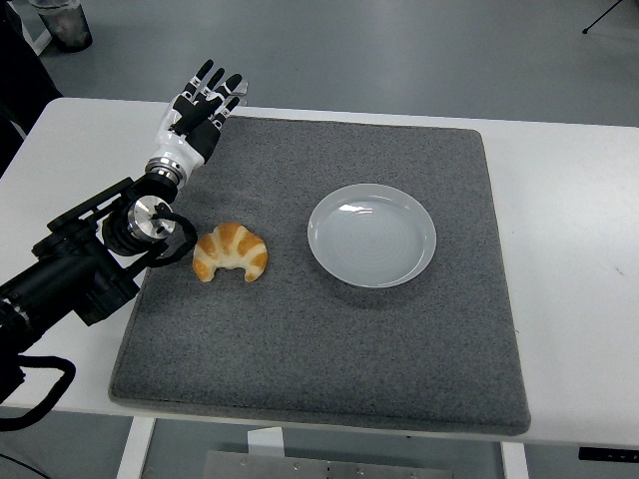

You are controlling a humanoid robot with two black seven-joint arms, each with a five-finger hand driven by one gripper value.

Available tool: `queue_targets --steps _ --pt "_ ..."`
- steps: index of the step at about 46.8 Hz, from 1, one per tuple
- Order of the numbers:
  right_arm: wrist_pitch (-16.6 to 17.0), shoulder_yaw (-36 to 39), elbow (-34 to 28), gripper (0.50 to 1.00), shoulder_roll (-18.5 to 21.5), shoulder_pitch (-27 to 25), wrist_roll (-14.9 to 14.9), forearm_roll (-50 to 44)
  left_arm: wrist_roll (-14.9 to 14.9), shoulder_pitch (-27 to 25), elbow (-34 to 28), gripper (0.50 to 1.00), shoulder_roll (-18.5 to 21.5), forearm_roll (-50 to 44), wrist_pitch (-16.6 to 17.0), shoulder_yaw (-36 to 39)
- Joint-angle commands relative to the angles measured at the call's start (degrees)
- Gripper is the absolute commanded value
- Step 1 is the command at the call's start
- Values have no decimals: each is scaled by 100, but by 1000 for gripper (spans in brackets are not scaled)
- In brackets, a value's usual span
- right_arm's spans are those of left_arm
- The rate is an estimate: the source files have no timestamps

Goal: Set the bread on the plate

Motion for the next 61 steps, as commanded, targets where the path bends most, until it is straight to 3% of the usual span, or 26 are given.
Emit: queue_targets --steps 1,17,27,34,44,54,61 --pt "0 0 0 952 0 0 -1 0 -17 -6 -9 992 -1 8 0 6" --pt "0 0 0 952 0 0 -1 0 -17 -32 -18 994 96 122 -114 94" --pt "0 0 0 952 0 0 -1 0 18 -33 -61 992 192 1263 -61 164" --pt "0 0 0 952 0 0 -1 0 -35 -15 -298 994 641 2564 -87 708" --pt "0 0 0 952 0 0 -1 0 44 -137 -685 992 1141 3391 -368 1007" --pt "0 0 0 952 0 0 -1 0 106 -840 -1774 992 2442 3479 -606 2738" --pt "0 0 0 952 0 0 -1 0 106 -1350 -2311 992 2979 3672 -606 3652"
